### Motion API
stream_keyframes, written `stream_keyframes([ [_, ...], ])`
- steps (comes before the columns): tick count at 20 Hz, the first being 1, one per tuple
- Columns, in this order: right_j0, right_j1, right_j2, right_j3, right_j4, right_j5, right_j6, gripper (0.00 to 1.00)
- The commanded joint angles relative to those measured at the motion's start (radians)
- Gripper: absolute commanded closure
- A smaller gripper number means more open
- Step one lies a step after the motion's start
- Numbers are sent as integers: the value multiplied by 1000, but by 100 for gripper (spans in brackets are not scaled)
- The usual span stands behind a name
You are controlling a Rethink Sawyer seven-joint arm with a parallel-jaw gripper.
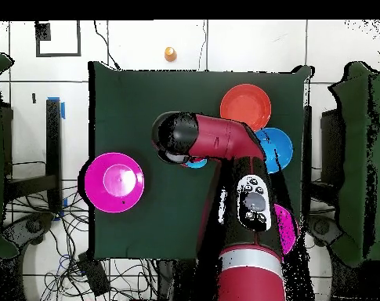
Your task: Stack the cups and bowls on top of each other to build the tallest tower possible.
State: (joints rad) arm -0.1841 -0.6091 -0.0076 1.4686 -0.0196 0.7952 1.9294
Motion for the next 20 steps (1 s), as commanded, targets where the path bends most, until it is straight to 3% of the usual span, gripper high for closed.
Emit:
stream_keyframes([
  [1, 10, 36, 81, 35, 26, 31, 79, 100],
  [6, 44, -20, -16, -1, -102, 281, -27, 100],
  [9, 39, -49, -24, 7, -122, 333, -56, 100],
  [12, 30, -36, -13, 17, -127, 298, -50, 100],
  [16, -11, 25, 54, 110, -59, 85, 7, 100],
  [20, -18, 55, 67, 132, -56, 8, 22, 100],
])
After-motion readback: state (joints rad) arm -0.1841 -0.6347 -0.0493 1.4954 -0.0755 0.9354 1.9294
